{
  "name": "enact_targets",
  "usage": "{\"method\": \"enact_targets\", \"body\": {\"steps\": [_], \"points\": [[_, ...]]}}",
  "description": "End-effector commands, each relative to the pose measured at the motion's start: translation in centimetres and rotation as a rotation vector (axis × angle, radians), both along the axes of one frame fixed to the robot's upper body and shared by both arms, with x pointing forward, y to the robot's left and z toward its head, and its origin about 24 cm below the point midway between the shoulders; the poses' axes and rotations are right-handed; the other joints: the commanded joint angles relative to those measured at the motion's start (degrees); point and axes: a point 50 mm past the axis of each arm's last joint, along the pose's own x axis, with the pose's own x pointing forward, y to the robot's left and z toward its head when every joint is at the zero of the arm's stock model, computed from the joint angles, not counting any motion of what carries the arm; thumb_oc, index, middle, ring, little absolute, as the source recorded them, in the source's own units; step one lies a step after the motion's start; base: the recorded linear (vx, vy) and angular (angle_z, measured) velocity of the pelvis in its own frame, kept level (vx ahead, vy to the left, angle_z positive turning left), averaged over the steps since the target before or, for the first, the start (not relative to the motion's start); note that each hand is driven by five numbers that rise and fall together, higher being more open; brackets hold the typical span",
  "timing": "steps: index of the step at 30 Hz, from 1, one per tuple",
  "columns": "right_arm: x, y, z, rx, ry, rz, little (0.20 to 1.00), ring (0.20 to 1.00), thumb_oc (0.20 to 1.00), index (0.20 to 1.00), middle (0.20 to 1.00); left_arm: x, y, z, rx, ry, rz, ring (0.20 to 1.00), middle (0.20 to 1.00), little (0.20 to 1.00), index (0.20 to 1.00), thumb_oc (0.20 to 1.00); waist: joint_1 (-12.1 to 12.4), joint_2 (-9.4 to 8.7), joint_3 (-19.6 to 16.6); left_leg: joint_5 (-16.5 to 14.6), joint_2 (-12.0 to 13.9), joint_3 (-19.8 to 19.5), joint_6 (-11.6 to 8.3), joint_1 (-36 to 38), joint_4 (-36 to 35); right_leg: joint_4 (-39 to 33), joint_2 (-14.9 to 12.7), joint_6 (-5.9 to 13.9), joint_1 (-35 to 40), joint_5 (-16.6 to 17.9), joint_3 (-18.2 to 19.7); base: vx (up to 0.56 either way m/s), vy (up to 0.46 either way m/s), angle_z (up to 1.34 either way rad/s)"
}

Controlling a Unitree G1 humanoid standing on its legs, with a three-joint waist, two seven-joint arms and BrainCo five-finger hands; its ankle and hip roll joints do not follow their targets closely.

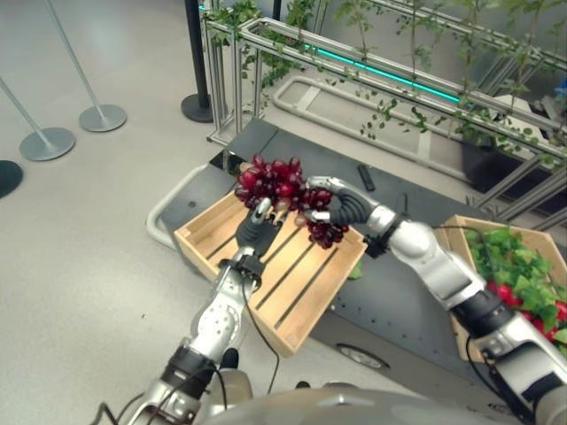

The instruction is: Pick up the fruits from the basket on one side to the basket on the other side

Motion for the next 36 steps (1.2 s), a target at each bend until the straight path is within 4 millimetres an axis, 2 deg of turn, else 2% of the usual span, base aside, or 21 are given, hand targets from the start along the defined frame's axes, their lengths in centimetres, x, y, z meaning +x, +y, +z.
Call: {"method": "enact_targets", "body": {"steps": [1, 6, 7, 8, 9, 10, 11, 12, 20, 32, 36], "points": [[-0.1, 0.5, 1.1, 0.012, -0.063, 0.026, 0.2, 0.2, 0.2, 0.2, 0.2, 0.3, -1.5, 4.4, -0.066, -0.223, -0.059, 1.0, 1.0, 1.0, 1.0, 1.0, -0.15, -0.17, -1.29, -7.08, -0.66, 0.05, 2.04, 2.09, 3.69, 3.7, -1.59, 4.3, -1.25, -0.35, -0.37, 0.0, 0.0, 0.0], [-0.2, 1.0, 0.8, -0.006, -0.054, 0.05, 0.2, 0.2, 0.2, 0.2, 0.2, 0.2, -1.8, 4.4, -0.067, -0.226, -0.074, 1.0, 1.0, 1.0, 1.0, 1.0, -0.08, -0.14, -1.16, -7.16, -0.69, 0.12, 2.11, 2.05, 3.76, 3.77, -1.58, 4.3, -1.38, -0.33, -0.28, 0.0, 0.0, 0.0], [-0.2, 1.1, 0.7, -0.011, -0.05, 0.058, 0.2, 0.2, 0.2, 0.2, 0.2, 0.2, -1.9, 4.5, -0.067, -0.227, -0.078, 0.746, 0.746, 0.746, 0.746, 0.746, -0.12, -0.14, -1.14, -7.15, -0.7, 0.15, 2.12, 2.1, 3.69, 3.79, -1.57, 4.29, -1.4, -0.34, -0.24, 0.0, 0.0, 0.0], [-0.3, 1.1, 0.6, -0.016, -0.046, 0.062, 0.2, 0.2, 0.2, 0.2, 0.2, 0.2, -1.9, 4.5, -0.066, -0.228, -0.08, 0.576, 0.576, 0.576, 0.576, 0.576, -0.15, -0.16, -1.11, -7.15, -0.66, 0.14, 2.11, 2.1, 3.68, 3.79, -1.6, 4.31, -1.4, -0.33, -0.22, 0.0, 0.0, 0.0], [-0.3, 1.2, 0.5, -0.02, -0.038, 0.066, 0.2, 0.2, 0.2, 0.2, 0.2, 0.6, -1.4, 4.8, -0.067, -0.235, -0.056, 0.551, 0.551, 0.551, 0.551, 0.551, -0.18, -0.16, -1.13, -7.15, -0.62, 0.17, 2.1, 2.07, 3.71, 3.78, -1.65, 4.32, -1.42, -0.32, -0.16, 0.0, 0.0, 0.0], [-0.4, 1.2, 0.4, -0.028, -0.035, 0.066, 0.2, 0.2, 0.2, 0.2, 0.2, 0.6, -1.5, 5.0, -0.071, -0.245, -0.062, 0.608, 0.608, 0.608, 0.608, 0.608, -0.25, -0.14, -1.13, -7.13, -0.63, 0.2, 2.1, 2.06, 3.7, 3.74, -1.66, 4.34, -1.44, -0.27, -0.21, 0.0, 0.0, 0.0], [-0.4, 1.2, 0.3, -0.032, -0.03, 0.071, 0.2, 0.2, 0.2, 0.2, 0.2, 0.5, -1.6, 5.0, -0.073, -0.245, -0.068, 0.865, 0.865, 0.865, 0.865, 0.865, -0.28, -0.12, -1.12, -7.12, -0.65, 0.24, 2.11, 2.08, 3.66, 3.73, -1.66, 4.34, -1.44, -0.26, -0.2, 0.0, 0.0, 0.0], [-0.5, 1.2, 0.3, -0.034, -0.03, 0.074, 0.2, 0.2, 0.2, 0.2, 0.2, 0.5, -1.7, 5.0, -0.074, -0.245, -0.07, 1.0, 1.0, 1.0, 1.0, 1.0, -0.29, -0.14, -1.13, -7.13, -0.65, 0.26, 2.12, 2.1, 3.66, 3.76, -1.67, 4.36, -1.43, -0.25, -0.17, 0.0, 0.0, 0.0], [-0.6, 1.6, 0.0, -0.037, -0.02, 0.086, 0.2, 0.2, 0.2, 0.2, 0.2, 0.5, -2.1, 5.2, -0.078, -0.248, -0.077, 1.0, 1.0, 1.0, 1.0, 1.0, -0.35, -0.21, -1.11, -7.12, -0.55, 0.39, 2.15, 2.04, 3.64, 3.83, -1.72, 4.41, -1.55, -0.22, -0.2, 0.0, 0.0, 0.0], [-0.7, 2.0, 0.0, -0.041, -0.027, 0.101, 0.2, 0.2, 0.2, 0.2, 0.2, 0.6, -3.7, 6.0, -0.093, -0.274, -0.124, 1.0, 1.0, 1.0, 1.0, 1.0, -0.64, -0.47, -1.32, -6.9, -0.53, 0.3, 2.15, 2.02, 3.26, 4.14, -1.68, 4.49, -1.78, -0.18, -0.39, 0.0, 0.0, 0.0], [-0.7, 2.0, -0.1, -0.051, -0.021, 0.106, 0.2, 0.2, 0.2, 0.2, 0.2, 1.0, -3.5, 6.6, -0.099, -0.291, -0.114, 1.0, 1.0, 1.0, 1.0, 1.0, -0.79, -0.4, -1.45, -6.85, -0.37, 0.34, 2.12, 2.17, 3.12, 4.28, -1.67, 4.47, -1.69, -0.33, -0.58, 0.0, 0.0, 0.0]]}}
